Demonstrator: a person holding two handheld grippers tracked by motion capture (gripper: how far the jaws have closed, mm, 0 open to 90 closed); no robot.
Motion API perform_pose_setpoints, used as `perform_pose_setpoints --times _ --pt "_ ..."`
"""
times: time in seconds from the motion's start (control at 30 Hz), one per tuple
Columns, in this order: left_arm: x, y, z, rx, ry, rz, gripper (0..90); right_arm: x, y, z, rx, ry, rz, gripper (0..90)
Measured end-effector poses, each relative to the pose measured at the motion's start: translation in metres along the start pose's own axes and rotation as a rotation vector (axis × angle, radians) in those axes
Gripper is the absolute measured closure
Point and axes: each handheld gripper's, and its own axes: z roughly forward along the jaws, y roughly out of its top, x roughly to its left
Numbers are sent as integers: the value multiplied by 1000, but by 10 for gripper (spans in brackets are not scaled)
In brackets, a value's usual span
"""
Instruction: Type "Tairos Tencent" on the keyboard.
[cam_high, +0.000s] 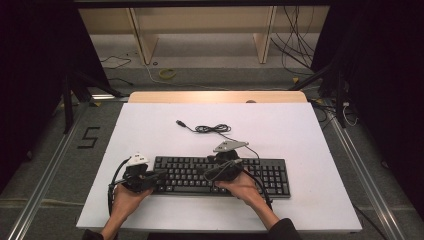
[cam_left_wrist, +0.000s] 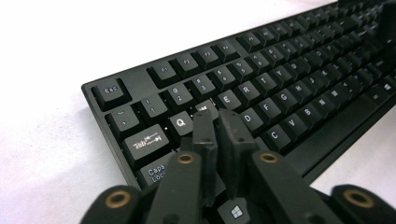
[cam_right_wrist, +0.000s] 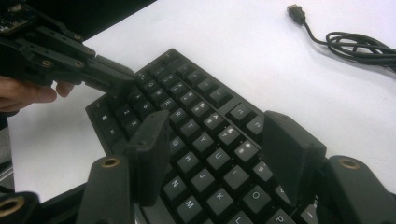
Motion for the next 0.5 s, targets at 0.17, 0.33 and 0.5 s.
perform_pose_setpoints --times 0.17,0.33,0.5 --pt "0 0 4 21 10 8 892 -1 0 -1 -3 -1 -1 429" --pt "1 0 7 33 16 12 893 -2 -2 -2 2 -4 -3 426" --pt "0 1 9 38 14 17 894 -5 -3 -3 3 -11 0 428"
